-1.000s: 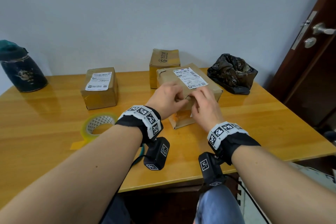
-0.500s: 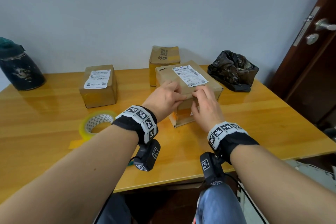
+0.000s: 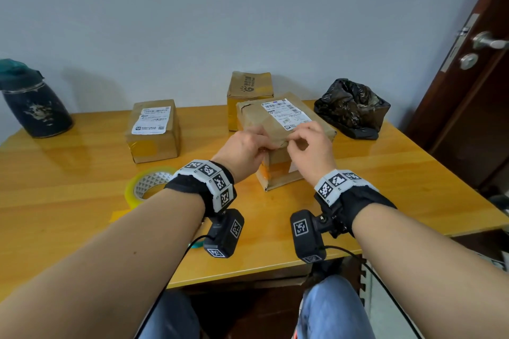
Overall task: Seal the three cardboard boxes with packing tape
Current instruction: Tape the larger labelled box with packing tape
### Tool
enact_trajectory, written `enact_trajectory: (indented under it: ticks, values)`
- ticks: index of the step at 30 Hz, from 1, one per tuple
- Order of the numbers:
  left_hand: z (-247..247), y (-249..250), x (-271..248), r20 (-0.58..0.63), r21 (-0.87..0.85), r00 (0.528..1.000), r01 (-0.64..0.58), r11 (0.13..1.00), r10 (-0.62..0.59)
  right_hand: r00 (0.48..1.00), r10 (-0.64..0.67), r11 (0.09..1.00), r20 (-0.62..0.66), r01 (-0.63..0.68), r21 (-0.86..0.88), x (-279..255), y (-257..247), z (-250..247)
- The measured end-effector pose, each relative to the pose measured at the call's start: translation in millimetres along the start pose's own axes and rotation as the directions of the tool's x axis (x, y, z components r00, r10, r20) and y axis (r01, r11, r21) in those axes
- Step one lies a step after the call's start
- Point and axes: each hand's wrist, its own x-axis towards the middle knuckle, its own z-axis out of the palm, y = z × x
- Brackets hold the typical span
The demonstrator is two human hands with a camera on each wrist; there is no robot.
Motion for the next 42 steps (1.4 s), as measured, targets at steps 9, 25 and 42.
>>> enact_trajectory:
  ticks: [9,25,42]
  values:
    - [-3.9,2.5,9.8,-0.004,-0.029,0.989,0.148,0.989,-0.148,0.978,0.142,0.988,0.154,-0.15,0.037,5.2,-7.5,1.6]
    - [-10.4,3.4,16.9,0.186,-0.258,0.852,0.523,0.812,-0.489,0.984,0.117,0.992,0.137,-0.123,0.04,4.0,-6.3,8.1]
    - [-0.6,-1.9,17.1,0.084,-0.274,0.883,0.466,0.841,-0.462,0.996,0.051,0.995,0.075,-0.058,0.086,0.4,-5.0,6.2]
